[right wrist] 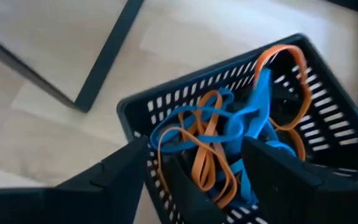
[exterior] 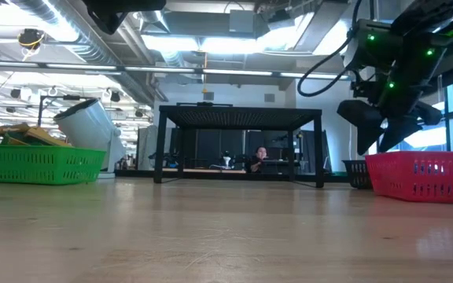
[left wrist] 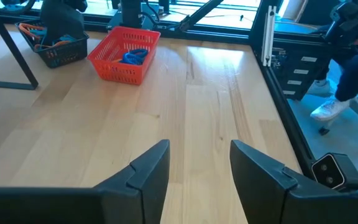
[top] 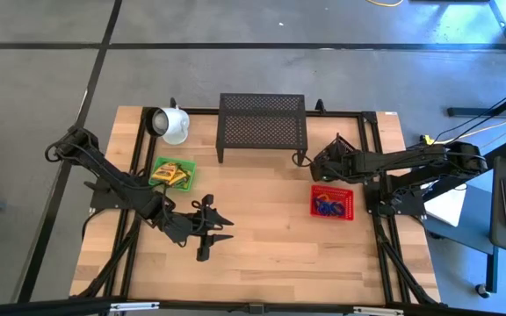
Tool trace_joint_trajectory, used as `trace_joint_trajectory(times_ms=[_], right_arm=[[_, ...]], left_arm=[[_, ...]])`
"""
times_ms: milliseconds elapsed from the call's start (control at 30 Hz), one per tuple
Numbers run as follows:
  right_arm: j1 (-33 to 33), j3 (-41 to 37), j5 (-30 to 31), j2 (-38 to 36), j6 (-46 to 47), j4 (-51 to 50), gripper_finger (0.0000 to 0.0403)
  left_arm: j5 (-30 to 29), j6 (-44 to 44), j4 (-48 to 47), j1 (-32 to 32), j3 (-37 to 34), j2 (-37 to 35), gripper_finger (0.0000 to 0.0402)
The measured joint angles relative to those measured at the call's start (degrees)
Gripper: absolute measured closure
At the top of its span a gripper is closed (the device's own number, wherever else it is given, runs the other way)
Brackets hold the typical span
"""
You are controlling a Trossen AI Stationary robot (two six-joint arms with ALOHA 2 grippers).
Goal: Pick & Place Office Desk Supplies
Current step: Put the blue rubber band band into the black bin, then put the black bin on the shelf
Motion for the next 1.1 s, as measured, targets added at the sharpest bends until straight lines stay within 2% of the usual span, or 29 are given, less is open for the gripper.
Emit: trace_joint_trajectory(times_ms=[167, 433, 533, 767, 1100], right_arm=[[0.00, 0.00, -0.94, 0.00, -1.22, 0.00, 0.0126], [0.00, 0.02, -1.73, 0.00, 0.63, 0.00, 0.0133], [0.18, 0.02, -5.30, 0.00, 3.31, -0.66, 0.0139], [0.82, 0.04, -15.51, 0.02, 1.15, -0.16, 0.0144], [2.76, 0.08, -14.19, -0.80, -1.87, 0.40, 0.0144]], left_arm=[[0.00, 0.01, 0.00, 0.01, 0.00, 0.00, 0.0239], [0.01, 0.02, 0.00, 0.02, 0.00, 0.00, 0.0238], [0.04, -1.36, 0.00, 0.01, 0.00, 0.00, 0.0238], [-0.28, 0.04, -0.22, 0.04, 0.00, -3.87, 0.0239], [0.35, 5.13, -0.81, -1.90, 0.00, -8.11, 0.0240]])
